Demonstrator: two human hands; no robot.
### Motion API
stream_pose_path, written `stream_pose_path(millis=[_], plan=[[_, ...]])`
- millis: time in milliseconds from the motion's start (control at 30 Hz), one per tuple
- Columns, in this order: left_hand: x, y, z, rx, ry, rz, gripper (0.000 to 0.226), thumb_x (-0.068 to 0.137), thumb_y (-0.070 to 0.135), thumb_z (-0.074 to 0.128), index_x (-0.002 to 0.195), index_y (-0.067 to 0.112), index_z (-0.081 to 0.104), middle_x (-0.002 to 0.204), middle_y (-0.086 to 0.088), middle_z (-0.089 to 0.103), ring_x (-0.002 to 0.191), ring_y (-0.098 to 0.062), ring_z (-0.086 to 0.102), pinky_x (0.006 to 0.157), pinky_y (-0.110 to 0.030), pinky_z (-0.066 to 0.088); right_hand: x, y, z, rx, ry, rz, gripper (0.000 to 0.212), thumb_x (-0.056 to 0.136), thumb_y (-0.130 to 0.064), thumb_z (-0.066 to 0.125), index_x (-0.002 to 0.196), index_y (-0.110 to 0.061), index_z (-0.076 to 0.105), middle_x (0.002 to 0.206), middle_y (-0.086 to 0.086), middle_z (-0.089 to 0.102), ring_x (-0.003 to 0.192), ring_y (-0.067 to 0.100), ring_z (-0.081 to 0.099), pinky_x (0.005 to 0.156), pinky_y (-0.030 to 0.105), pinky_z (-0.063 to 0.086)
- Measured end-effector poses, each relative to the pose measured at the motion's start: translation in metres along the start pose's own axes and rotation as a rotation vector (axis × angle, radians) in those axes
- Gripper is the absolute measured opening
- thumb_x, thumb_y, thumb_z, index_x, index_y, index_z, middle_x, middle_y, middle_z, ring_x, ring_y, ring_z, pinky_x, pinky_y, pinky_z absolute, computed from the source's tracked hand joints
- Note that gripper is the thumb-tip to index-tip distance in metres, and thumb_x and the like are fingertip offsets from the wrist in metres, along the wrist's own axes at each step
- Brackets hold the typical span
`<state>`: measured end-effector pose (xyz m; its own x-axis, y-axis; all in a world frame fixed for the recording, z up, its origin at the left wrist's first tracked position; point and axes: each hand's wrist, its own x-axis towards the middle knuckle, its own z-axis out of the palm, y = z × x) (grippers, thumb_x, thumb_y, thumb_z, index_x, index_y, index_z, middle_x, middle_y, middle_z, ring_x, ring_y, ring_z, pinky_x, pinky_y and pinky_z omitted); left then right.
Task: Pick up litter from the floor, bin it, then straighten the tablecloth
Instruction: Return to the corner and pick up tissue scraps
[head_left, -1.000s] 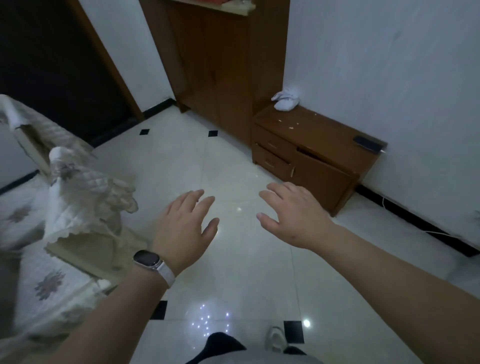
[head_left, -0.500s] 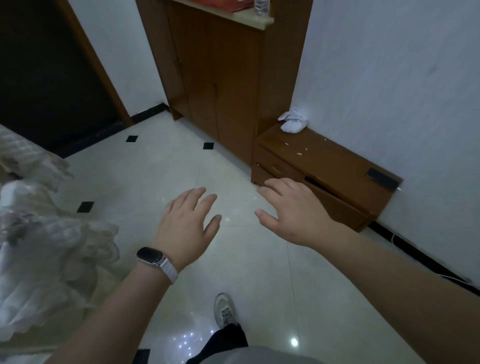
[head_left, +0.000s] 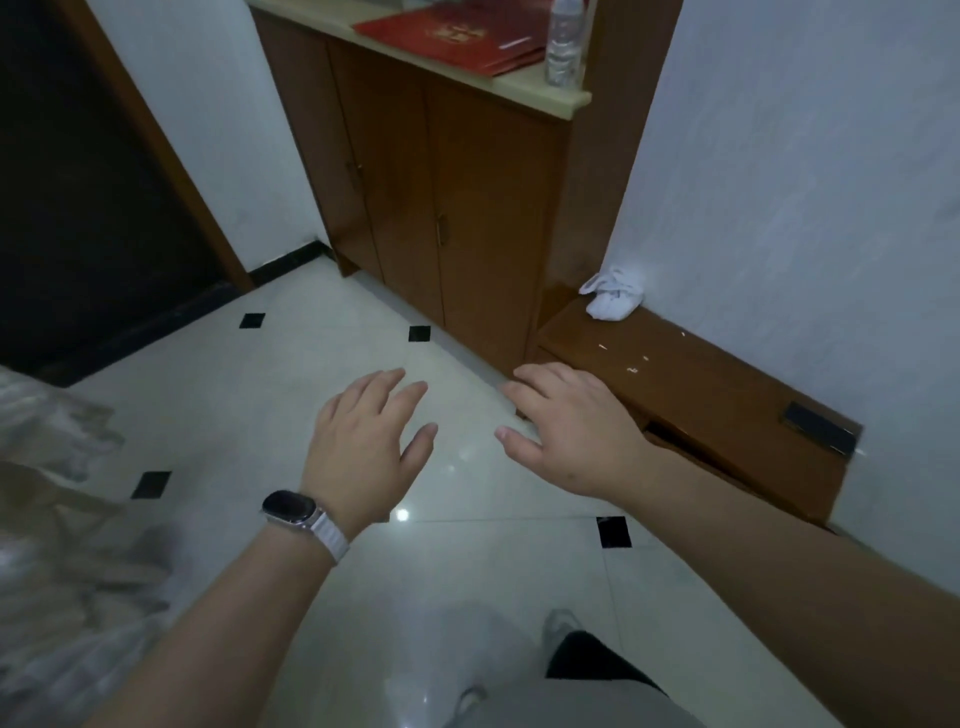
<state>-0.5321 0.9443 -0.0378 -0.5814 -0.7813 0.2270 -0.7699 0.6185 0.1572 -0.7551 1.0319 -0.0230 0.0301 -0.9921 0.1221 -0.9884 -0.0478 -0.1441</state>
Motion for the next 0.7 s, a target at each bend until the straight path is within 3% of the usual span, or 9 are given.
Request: stream_pose_path(millis=[700], plan=[[0.251, -0.139, 0.03, 0.212, -0.03, -0.348, 0.047, 0.093, 0.048, 0.047, 0.133, 0.023, 0.052, 0.14, -0.006, 0.052, 0.128, -0.029, 0.047, 0.102, -0.047, 0.04, 0.387, 0.076, 0.044, 0.062, -0.126, -0.454, 0.054, 0.095, -0.055, 0.033, 0.137, -0.024, 0.044, 0.143, 0.001, 0.044, 0.129, 0.021, 0.037, 0.105, 0.04, 0.032]])
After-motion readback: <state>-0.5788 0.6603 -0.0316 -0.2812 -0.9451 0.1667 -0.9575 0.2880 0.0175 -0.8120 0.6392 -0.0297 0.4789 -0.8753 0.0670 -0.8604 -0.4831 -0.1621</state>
